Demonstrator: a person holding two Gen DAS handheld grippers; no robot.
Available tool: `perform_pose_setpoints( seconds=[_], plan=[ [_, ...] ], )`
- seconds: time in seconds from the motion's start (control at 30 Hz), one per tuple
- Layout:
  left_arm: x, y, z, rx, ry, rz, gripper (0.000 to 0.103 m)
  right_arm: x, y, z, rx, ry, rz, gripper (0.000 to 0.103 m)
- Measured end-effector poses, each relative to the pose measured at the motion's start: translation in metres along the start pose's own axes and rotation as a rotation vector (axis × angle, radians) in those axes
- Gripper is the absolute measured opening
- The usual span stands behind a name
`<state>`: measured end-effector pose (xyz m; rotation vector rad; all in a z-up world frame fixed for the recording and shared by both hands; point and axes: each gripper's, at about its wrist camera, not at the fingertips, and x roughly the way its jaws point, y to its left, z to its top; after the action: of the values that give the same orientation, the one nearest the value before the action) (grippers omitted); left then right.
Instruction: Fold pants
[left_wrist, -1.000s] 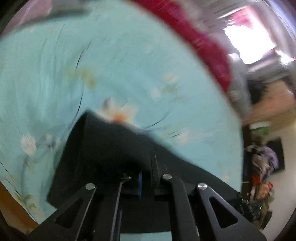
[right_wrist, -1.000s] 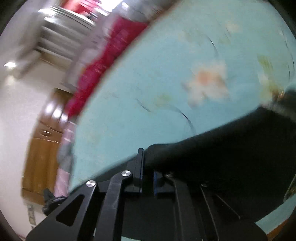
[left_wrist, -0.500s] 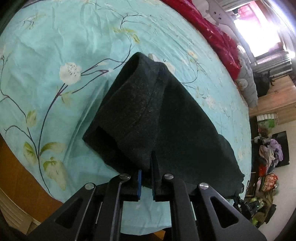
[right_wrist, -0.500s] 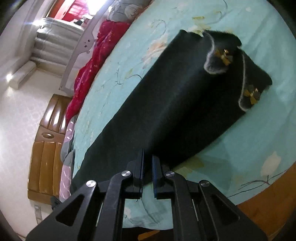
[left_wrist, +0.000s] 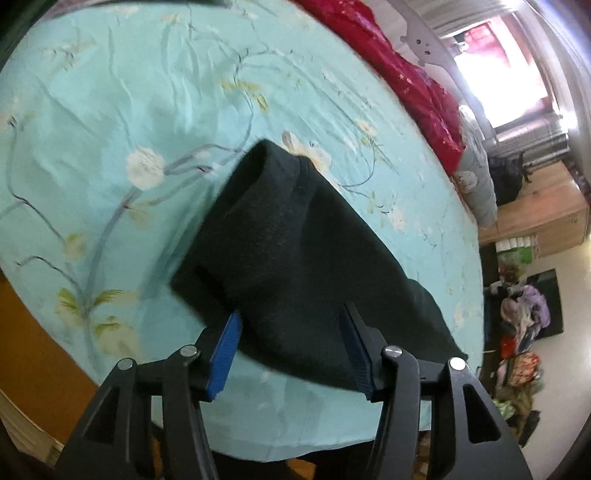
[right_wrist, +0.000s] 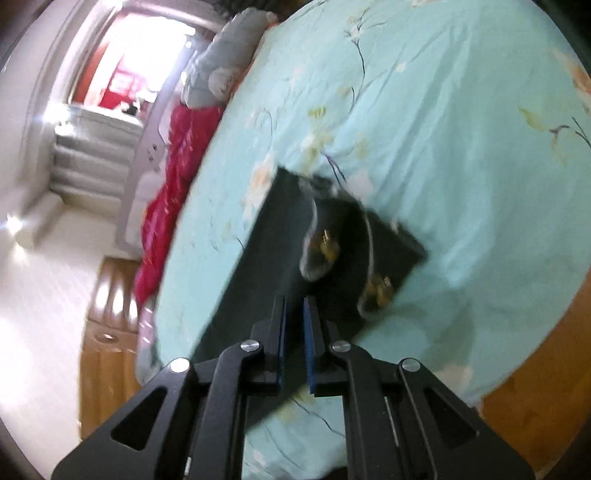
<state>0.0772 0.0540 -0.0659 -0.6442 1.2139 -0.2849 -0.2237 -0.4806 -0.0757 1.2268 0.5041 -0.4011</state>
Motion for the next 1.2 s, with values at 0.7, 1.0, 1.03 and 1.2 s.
perform_pose_setpoints(
  seconds=[0.7, 1.0, 1.03, 1.2],
  plan=[
    [0.014, -0.016, -0.008, -0.007, 0.021, 0.030, 0.062, -0.003, 0.018, 0.005, -0.057, -0.048, -0.012, 0.089],
    [0.035, -0.018, -0.001, -0.009, 0.049, 0.054, 0.074, 0.019, 0.020, 0.001, -0.041, -0.007, -0.067, 0.070],
    [0.041, -0.018, 0.002, -0.018, 0.054, 0.049, 0.068, 0.020, 0.018, 0.001, -0.007, -0.022, -0.058, 0.070],
    [0.048, -0.030, 0.012, 0.023, 0.042, 0.081, 0.010, 0.031, 0.028, 0.011, -0.087, 0.005, -0.071, 0.011]
  ],
)
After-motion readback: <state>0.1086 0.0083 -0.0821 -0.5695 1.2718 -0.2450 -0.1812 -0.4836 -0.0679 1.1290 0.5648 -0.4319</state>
